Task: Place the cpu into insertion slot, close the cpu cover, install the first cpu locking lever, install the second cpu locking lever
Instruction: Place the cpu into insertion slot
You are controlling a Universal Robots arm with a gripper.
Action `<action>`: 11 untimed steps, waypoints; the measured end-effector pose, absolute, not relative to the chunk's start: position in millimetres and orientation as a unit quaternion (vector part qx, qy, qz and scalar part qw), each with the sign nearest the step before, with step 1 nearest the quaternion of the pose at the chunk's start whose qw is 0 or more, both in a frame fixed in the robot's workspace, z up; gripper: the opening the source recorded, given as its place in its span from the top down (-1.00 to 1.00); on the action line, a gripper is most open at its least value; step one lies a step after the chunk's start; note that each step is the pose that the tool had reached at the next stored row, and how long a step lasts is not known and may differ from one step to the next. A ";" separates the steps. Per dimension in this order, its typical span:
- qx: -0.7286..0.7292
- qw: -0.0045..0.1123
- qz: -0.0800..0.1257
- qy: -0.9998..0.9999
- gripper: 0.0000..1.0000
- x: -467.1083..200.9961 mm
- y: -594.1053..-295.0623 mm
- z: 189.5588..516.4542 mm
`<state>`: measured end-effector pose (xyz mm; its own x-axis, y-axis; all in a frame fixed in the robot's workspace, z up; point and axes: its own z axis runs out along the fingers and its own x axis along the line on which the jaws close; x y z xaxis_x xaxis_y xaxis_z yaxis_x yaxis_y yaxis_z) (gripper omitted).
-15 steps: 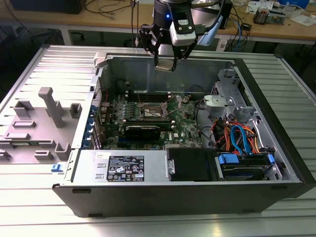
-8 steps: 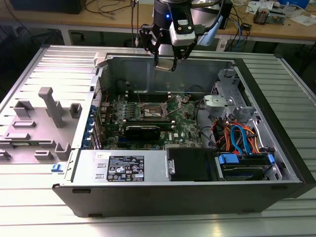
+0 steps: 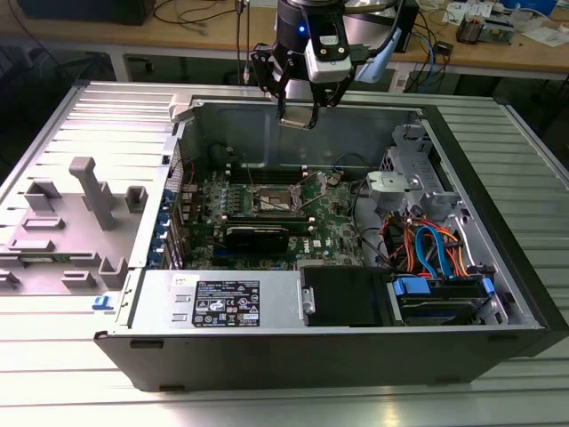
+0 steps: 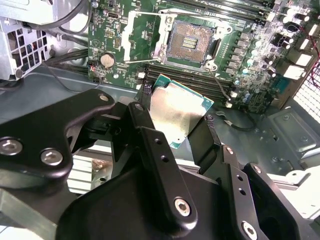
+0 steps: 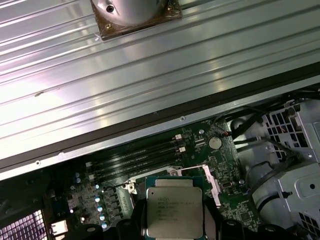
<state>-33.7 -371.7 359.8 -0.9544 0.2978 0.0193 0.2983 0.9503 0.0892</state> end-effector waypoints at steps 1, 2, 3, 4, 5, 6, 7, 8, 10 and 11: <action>-0.152 0.003 -0.046 -0.987 -0.09 -33.8 -371.9 359.8; -0.152 0.003 -0.046 -0.987 -0.09 -33.8 -372.0 359.7; -0.153 0.003 -0.046 -0.987 -0.09 -33.8 -372.4 359.7; -0.153 0.003 -0.046 -0.987 -0.09 -33.8 -372.6 359.8; -0.153 0.003 -0.046 -0.987 -0.09 -33.7 -372.8 359.7; -0.154 0.003 -0.046 -0.987 -0.09 -33.8 -373.0 359.7; -0.154 0.003 -0.046 -0.987 -0.09 -33.8 -373.2 359.7; -0.155 0.003 -0.046 -0.987 -0.09 -33.8 -373.3 359.7; -0.157 0.003 -0.046 -0.986 -0.09 -33.7 -373.4 359.7; -0.159 0.002 -0.046 -0.986 -0.09 -33.7 -373.5 359.7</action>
<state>-33.7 -373.5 359.7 -0.9494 0.3134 0.0193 0.3138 0.9453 0.0891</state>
